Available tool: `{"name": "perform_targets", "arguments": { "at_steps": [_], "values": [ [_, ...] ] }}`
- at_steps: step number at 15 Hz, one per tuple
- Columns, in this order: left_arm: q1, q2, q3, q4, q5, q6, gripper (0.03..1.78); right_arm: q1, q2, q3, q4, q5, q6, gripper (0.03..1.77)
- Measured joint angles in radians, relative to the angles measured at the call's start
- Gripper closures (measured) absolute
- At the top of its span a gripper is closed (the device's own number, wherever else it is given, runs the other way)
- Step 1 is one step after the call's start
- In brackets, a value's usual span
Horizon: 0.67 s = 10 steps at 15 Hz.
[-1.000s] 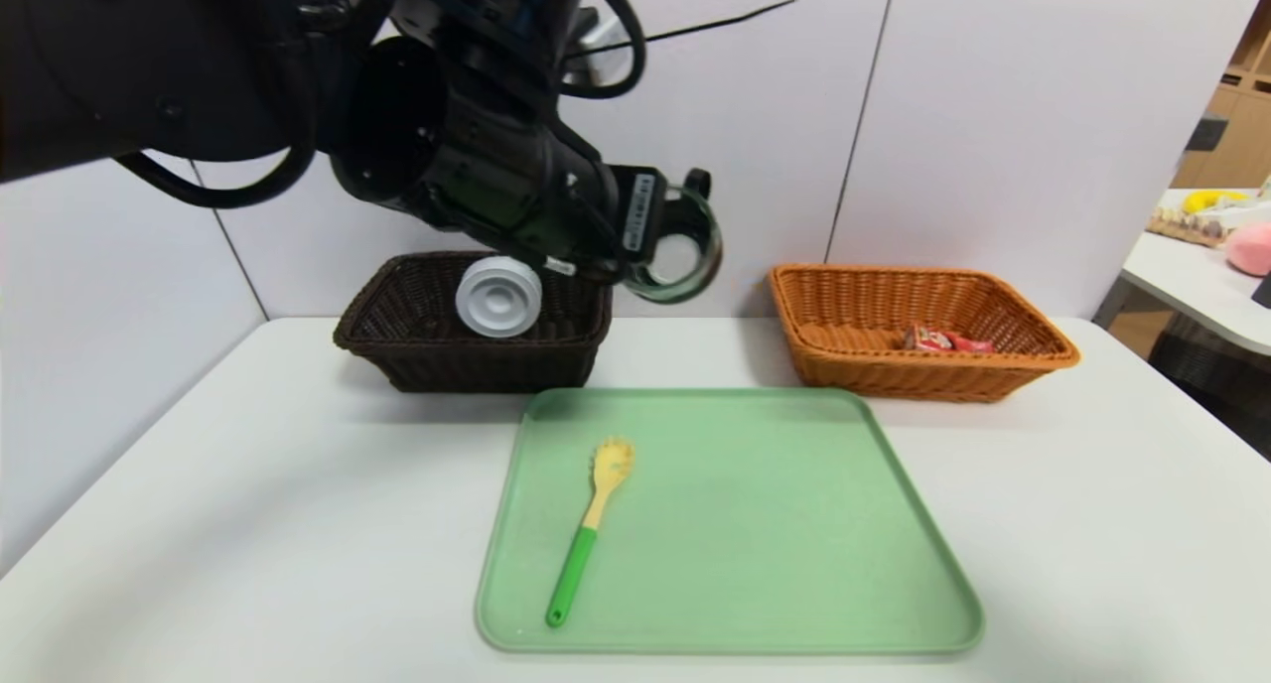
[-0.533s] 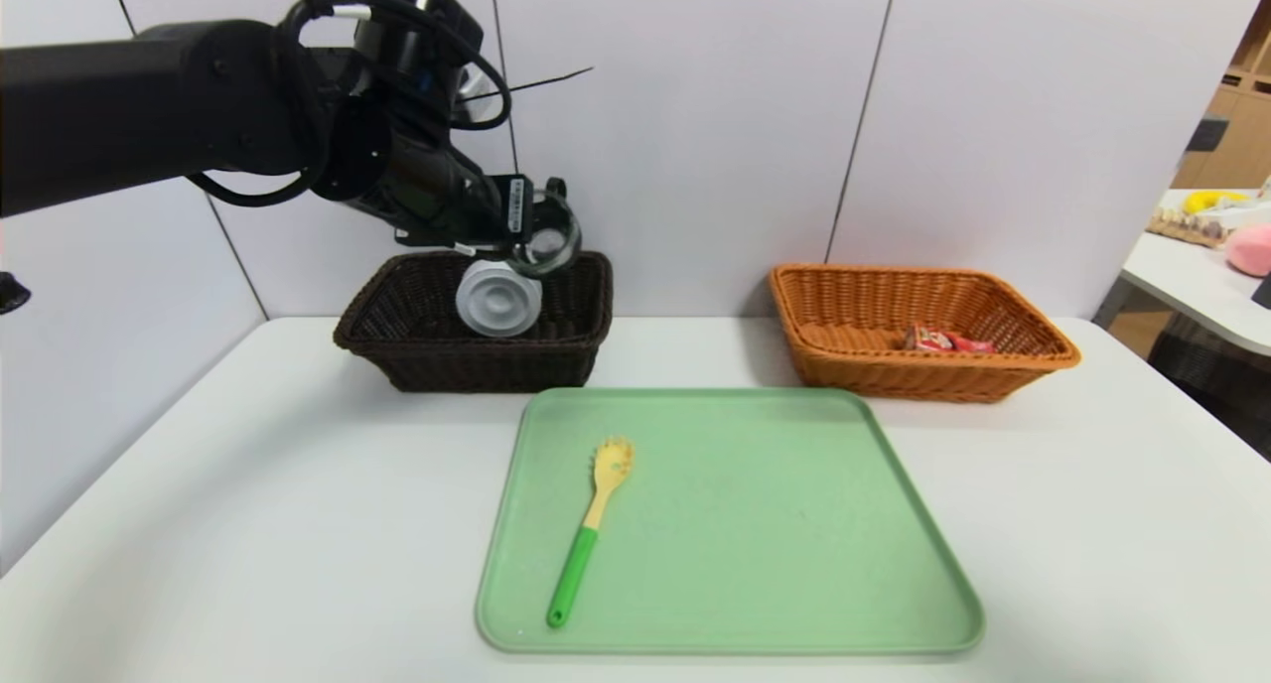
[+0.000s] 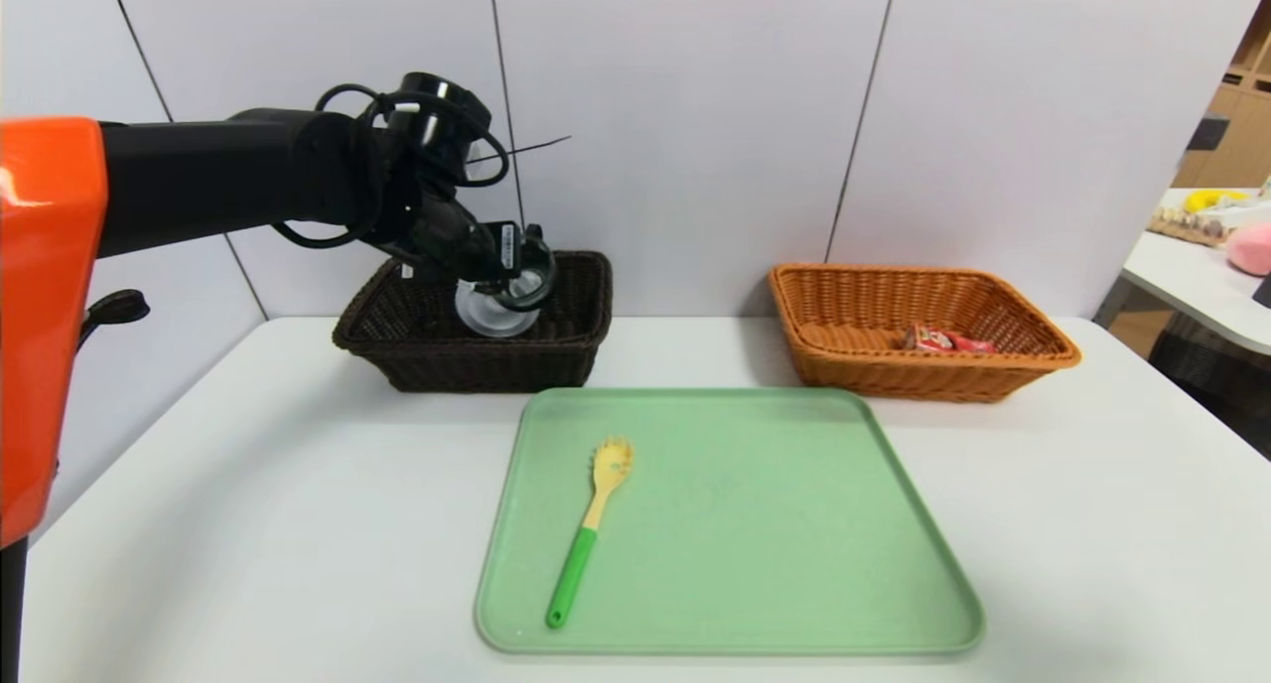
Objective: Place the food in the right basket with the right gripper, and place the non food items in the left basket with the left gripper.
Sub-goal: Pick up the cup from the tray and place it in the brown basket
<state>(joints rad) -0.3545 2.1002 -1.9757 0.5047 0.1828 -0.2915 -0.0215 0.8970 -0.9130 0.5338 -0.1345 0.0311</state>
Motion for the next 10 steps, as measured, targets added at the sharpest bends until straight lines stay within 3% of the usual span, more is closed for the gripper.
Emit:
{"name": "perform_targets", "arguments": {
  "at_steps": [2, 6, 10],
  "values": [
    [0.002, 0.012, 0.000, 0.000, 0.000, -0.002, 1.69, 0.000, 0.001, 0.006, 0.000, 0.005, 0.001, 0.10],
    [0.001, 0.022, 0.000, -0.023, 0.001, -0.007, 1.05, 0.000, 0.005, 0.007, -0.003, 0.006, 0.001, 0.10],
    [0.001, 0.019, 0.000, -0.026, 0.002, -0.003, 0.67, 0.000, 0.010, 0.002, -0.003, 0.006, 0.001, 0.10]
  ]
}}
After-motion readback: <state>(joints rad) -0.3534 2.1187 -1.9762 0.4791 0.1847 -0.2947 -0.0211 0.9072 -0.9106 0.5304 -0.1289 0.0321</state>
